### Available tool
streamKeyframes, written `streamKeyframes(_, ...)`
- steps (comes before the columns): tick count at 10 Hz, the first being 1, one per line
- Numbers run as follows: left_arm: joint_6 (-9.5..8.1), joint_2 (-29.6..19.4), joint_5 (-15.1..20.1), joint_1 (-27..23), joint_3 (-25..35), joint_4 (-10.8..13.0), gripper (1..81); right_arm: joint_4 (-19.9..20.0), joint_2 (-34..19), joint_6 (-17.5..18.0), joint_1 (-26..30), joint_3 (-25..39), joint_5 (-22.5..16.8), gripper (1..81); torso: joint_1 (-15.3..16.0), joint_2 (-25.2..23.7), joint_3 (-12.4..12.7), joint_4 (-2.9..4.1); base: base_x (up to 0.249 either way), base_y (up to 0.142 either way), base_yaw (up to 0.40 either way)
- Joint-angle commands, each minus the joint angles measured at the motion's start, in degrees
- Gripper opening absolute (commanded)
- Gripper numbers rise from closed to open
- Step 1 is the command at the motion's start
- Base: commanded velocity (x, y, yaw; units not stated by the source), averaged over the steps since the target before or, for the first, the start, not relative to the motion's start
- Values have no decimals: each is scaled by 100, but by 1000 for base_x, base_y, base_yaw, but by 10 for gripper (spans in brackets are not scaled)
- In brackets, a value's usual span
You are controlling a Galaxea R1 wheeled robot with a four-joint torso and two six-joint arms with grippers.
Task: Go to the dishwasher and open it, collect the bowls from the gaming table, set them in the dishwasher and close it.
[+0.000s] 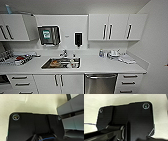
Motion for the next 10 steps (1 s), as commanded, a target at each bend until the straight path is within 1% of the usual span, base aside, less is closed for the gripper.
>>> streamKeyframes(1,-4,-57,259,-314,74,-20,811,40,-54,-2,279,1,-294,811,0,0,0,0,107,0,0)
streamKeyframes(10,-4,-57,259,-314,74,-20,811,49,-54,6,270,-26,-303,811,-1,-2,2,0,107,0,0)
